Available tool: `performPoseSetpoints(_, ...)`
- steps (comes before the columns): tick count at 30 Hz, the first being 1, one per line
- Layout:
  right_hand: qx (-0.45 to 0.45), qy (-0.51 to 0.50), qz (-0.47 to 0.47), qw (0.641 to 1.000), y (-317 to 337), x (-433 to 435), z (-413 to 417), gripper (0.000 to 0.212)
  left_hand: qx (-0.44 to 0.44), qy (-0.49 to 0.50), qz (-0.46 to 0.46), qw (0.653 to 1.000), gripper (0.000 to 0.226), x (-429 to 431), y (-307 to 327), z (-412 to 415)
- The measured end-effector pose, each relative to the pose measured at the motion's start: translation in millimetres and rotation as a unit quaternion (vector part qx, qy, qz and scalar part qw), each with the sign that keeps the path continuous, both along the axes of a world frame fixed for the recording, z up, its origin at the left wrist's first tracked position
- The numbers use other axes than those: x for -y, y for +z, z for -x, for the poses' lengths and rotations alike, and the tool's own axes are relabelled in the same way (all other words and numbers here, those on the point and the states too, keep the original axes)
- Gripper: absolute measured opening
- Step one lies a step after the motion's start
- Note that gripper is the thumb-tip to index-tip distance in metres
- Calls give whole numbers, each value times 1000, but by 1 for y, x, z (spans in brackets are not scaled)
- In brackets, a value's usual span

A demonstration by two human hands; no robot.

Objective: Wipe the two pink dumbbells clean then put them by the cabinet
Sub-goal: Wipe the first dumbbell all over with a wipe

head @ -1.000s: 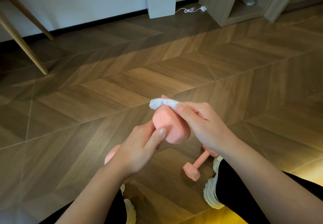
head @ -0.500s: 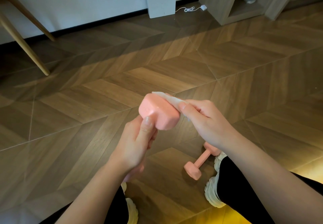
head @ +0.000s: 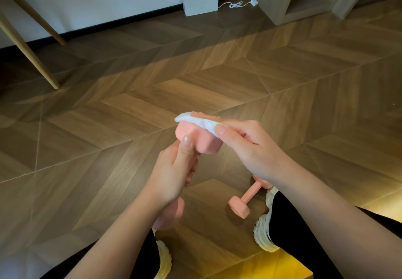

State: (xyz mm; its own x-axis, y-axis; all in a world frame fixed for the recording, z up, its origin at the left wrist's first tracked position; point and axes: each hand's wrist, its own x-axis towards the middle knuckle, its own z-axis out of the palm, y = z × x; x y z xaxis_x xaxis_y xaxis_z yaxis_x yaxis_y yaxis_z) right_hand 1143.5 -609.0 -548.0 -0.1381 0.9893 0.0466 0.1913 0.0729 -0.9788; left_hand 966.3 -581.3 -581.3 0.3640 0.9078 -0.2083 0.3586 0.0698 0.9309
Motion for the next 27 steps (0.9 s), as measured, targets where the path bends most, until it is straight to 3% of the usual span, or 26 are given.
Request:
performPoseSetpoints(2, 9, 4, -7, 1000, 2, 1, 0, 36, 11, 35, 38, 999, 93, 1, 0, -1)
performPoseSetpoints(9, 3, -4, -31, 999, -1, 1, 1, 36, 72, 93, 94, 989, 88, 2, 5, -3)
performPoseSetpoints(12, -18, -6, -40, 999, 0, 1, 2, 46, 71, 96, 93, 988, 76, 3, 11, -2)
performPoseSetpoints(18, 27, -53, -48, 997, -9, 2, -1, 41, 81, 93, 79, 989, 87, 4, 15, -1)
performPoseSetpoints(22, -17, -81, -10, 997, -10, -3, -2, 53, 83, 51, 44, 994, 83, -1, 12, 3)
performPoseSetpoints(25, -28, -101, 46, 993, -14, -8, -1, 48, 67, -5, 10, 998, 88, -3, 6, 8)
performPoseSetpoints(27, -40, -91, 63, 993, -17, -8, -3, 45, 49, -55, -24, 997, 79, -2, 3, 11)
